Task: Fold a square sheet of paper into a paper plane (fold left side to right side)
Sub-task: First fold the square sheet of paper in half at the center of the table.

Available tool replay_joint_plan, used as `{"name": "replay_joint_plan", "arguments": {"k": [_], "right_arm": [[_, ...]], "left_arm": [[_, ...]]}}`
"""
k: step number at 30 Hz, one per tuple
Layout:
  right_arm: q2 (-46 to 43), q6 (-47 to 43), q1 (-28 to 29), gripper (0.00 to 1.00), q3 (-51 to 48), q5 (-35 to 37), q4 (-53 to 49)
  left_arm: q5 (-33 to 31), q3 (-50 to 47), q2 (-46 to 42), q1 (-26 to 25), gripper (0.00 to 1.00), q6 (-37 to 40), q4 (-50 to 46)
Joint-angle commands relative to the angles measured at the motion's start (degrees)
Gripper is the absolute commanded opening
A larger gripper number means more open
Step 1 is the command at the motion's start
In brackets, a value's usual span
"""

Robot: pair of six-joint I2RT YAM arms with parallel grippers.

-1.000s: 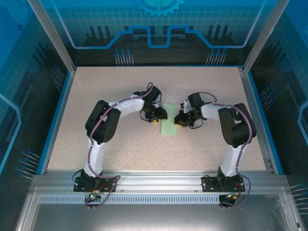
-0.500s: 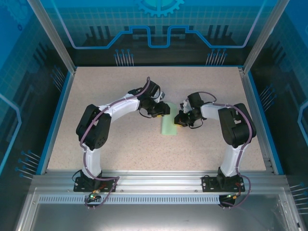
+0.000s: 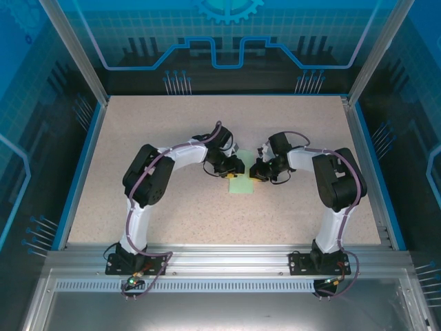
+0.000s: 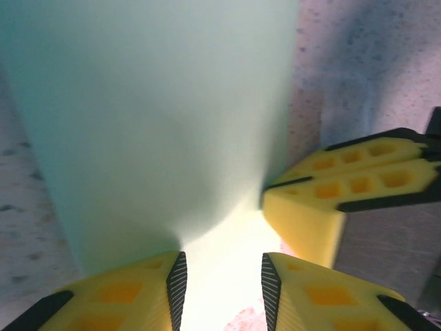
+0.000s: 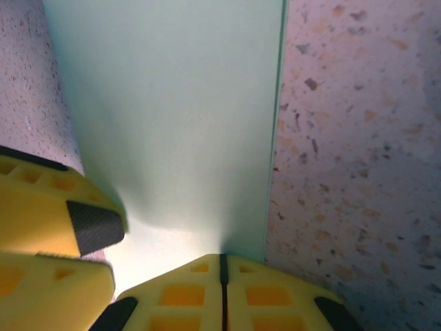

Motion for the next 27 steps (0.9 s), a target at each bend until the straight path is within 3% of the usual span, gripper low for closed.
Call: {"name": "replay_joint_plan", "arguments": {"k": [1, 10, 20, 27], "right_arm": [[2.8, -1.4, 0.3, 0.07, -1.4, 9.1, -7.5], [2.9, -1.9, 0.3, 0.07, -1.5, 10.3, -8.2], [2.8, -1.8, 0.5, 0.07, -1.5, 9.3, -7.9], [2.5, -1.8, 0.5, 0.07, -1.4, 9.3, -8.1]], "left_arm": [[-1.1, -2.0, 1.0, 1.5, 0.38, 0.2, -0.6], [-1.0, -6.7, 0.7, 3.9, 0.38, 1.0, 0.7], [-0.7, -9.2, -7.1, 6.4, 0.39, 2.9, 0.2], [4.3, -8.6, -8.9, 5.7, 0.35, 1.7, 5.7]]}}
